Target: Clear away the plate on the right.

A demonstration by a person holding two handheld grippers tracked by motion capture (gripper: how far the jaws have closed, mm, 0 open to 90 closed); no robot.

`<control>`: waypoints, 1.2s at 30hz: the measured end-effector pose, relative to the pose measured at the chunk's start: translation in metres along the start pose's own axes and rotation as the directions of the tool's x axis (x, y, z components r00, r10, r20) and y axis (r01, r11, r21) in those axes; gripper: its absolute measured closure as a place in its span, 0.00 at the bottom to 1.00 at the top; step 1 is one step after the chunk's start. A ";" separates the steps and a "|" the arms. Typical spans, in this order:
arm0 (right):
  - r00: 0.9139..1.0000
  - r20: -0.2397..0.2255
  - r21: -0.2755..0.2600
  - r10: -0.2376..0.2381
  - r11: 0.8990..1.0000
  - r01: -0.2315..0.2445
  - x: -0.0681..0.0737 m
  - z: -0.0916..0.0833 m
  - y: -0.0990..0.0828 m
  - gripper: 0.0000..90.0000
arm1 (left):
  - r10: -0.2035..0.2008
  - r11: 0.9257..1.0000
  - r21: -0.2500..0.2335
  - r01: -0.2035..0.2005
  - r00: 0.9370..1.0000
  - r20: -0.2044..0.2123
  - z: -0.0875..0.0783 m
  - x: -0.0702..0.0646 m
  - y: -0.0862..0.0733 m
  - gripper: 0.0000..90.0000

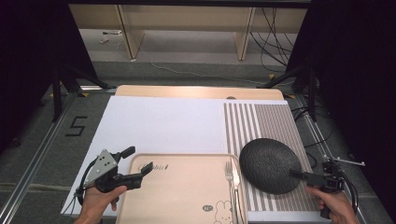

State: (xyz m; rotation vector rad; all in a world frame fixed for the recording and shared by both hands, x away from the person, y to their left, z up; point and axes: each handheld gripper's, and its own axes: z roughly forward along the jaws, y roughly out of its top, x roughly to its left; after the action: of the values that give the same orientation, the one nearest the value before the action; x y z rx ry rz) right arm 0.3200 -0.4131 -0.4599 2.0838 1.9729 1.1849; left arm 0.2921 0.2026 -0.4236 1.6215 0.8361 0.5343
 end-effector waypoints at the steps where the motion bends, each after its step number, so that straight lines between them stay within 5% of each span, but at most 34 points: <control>1: 1.000 -0.002 0.003 0.002 1.000 -0.002 0.000 0.001 0.000 0.20 | 0.000 1.000 0.000 0.000 1.000 0.000 0.000 0.000 0.000 0.18; 25: 0.998 -0.058 0.042 0.023 0.999 -0.020 -0.009 0.012 -0.001 0.40 | 0.002 1.000 0.001 -0.002 1.000 -0.002 0.000 0.000 0.000 0.18; 36: 0.989 -0.106 0.014 0.106 0.994 -0.105 -0.018 0.012 -0.003 0.50 | 0.008 1.000 0.005 -0.008 1.000 0.000 0.001 -0.001 0.000 0.18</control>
State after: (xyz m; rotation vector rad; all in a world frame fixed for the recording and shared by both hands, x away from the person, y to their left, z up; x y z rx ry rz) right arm 0.3256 -0.4220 -0.4789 2.1987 1.9345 1.3362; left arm 0.2923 0.2017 -0.4240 1.6296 0.8319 0.5386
